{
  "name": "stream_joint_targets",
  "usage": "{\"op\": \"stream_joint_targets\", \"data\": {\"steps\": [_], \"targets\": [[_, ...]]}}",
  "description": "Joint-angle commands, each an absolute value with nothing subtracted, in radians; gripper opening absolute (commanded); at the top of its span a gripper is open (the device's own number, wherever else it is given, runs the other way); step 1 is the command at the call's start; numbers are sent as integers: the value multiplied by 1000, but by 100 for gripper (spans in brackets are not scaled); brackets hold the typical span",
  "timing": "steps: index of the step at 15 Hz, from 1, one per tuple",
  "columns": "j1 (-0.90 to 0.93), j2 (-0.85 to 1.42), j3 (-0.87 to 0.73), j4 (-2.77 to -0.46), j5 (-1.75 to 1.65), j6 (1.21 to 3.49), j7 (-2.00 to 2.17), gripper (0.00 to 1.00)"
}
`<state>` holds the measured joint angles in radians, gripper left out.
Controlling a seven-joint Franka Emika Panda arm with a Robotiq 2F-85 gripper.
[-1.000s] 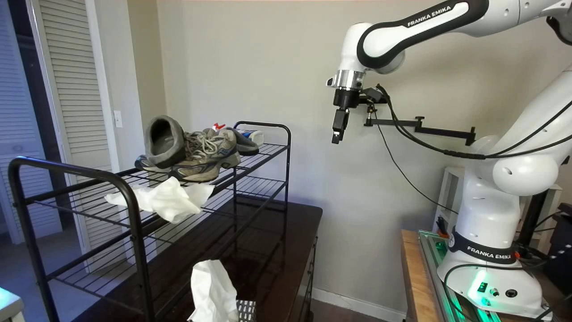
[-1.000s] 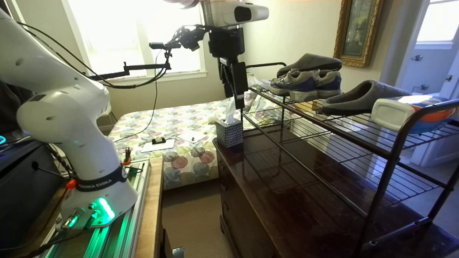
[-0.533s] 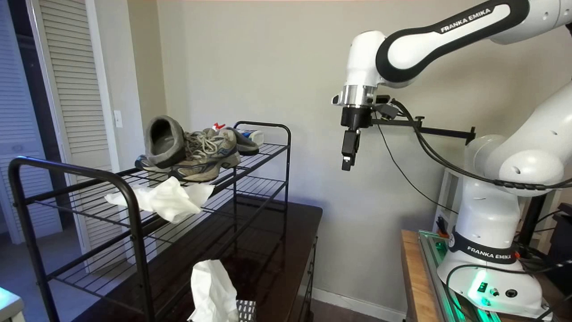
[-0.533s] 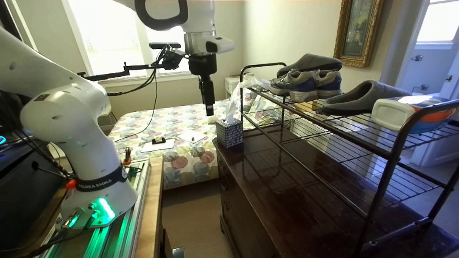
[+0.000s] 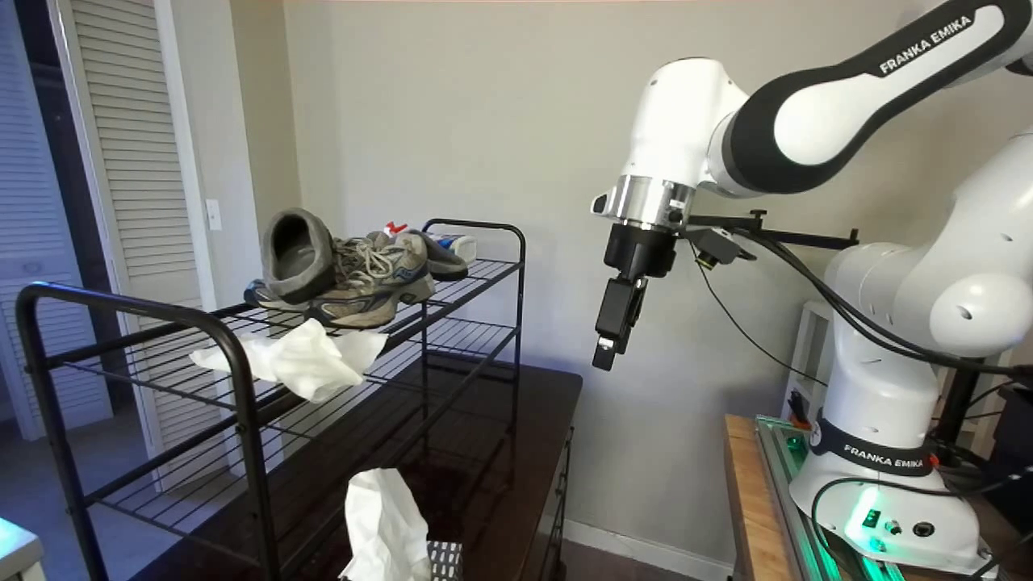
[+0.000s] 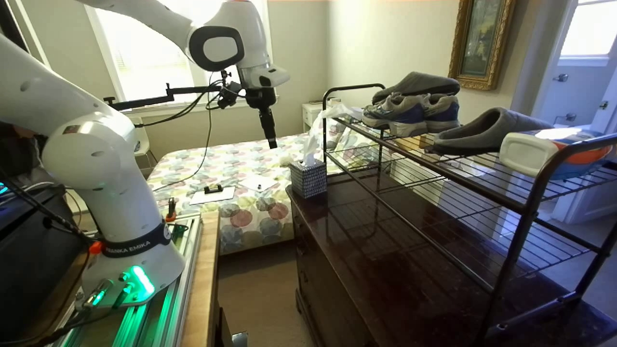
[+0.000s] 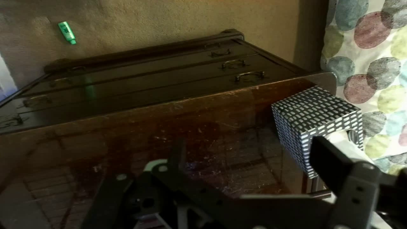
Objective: Put the tissue dispenser on the rack
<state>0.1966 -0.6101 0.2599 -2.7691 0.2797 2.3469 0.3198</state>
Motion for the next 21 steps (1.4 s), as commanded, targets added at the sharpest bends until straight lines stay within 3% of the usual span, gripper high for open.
{"op": "stream_joint_targets", "data": {"steps": [1, 5, 12, 17, 21], "targets": [[217, -454, 377, -2723, 278, 2479, 476, 100], [189, -308, 482, -2666, 229, 2572, 665, 100], [243, -298, 431, -2665, 252, 2547, 609, 100], [219, -165, 478, -2641, 227, 2758, 804, 100], [274, -45, 444, -2585, 251, 2804, 710, 100]]}}
